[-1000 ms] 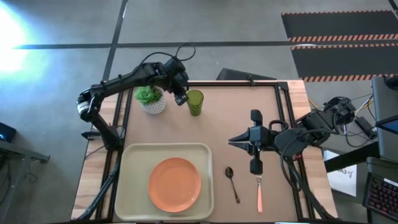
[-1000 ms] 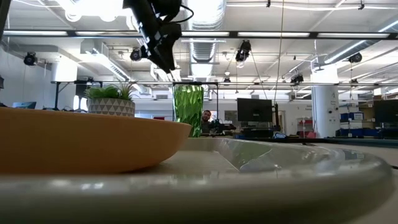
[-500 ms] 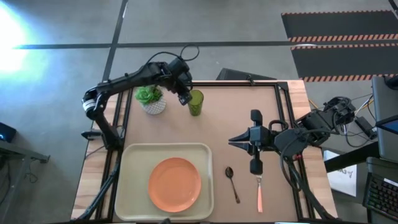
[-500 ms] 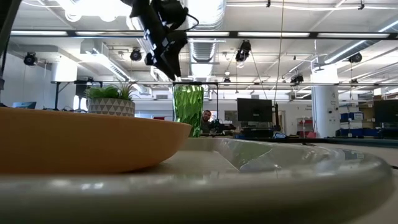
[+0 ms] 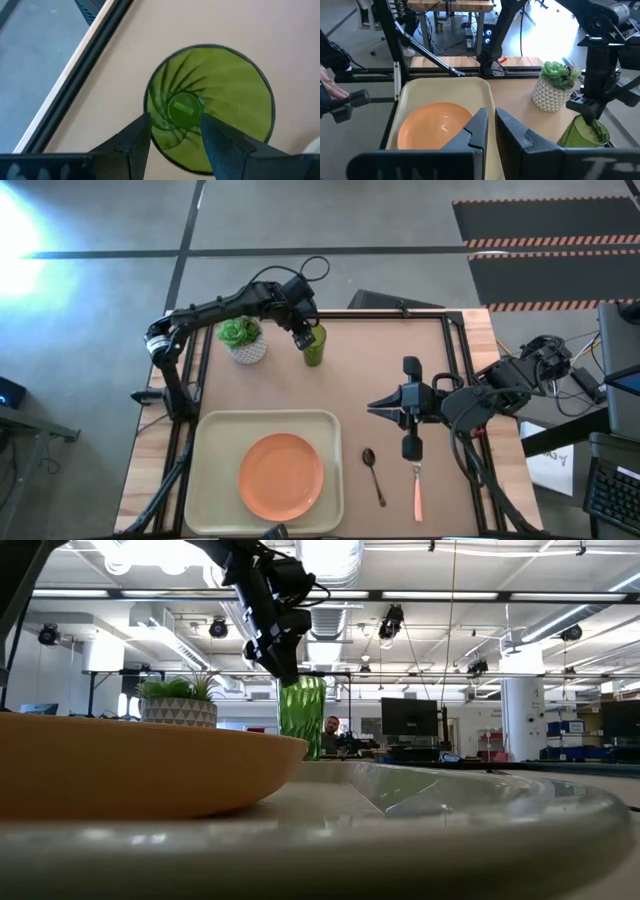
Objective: Pick and place plate/cup/fork/spoon on tray
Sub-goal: Put the green cup on the white tray to the top left of the orange plate
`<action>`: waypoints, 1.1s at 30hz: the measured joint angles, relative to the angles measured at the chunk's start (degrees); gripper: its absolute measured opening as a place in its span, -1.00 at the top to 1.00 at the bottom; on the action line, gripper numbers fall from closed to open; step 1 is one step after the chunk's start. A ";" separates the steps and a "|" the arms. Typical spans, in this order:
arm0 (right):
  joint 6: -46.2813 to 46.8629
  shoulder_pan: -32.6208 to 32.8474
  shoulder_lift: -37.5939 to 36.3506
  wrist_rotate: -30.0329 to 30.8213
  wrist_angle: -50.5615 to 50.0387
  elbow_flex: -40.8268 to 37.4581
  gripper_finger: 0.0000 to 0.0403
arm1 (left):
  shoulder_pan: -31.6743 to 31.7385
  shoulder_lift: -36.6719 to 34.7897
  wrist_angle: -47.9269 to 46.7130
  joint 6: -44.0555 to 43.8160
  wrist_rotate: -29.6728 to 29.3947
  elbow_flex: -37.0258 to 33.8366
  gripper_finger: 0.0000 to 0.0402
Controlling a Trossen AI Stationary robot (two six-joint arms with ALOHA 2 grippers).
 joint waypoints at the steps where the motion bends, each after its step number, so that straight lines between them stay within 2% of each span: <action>1: 0.00 0.00 0.00 0.00 -0.01 0.00 0.88 | 0.01 -0.06 0.06 0.00 0.05 -0.02 0.23; 12: -0.09 0.00 0.02 0.00 -0.08 0.00 0.88 | -0.33 -2.38 -1.23 1.58 -0.20 5.41 0.23; 15: -0.09 0.00 0.02 0.00 -0.03 0.00 0.88 | -0.38 -2.32 -2.12 2.50 -0.16 5.57 0.23; 20: -0.09 0.00 0.02 0.00 0.03 0.00 0.88 | -0.33 -1.58 -9.12 7.49 -1.57 5.43 0.23; 33: 2.32 0.00 0.37 0.00 0.03 0.00 0.88 | 0.04 0.76 -7.53 8.96 -1.24 5.41 0.23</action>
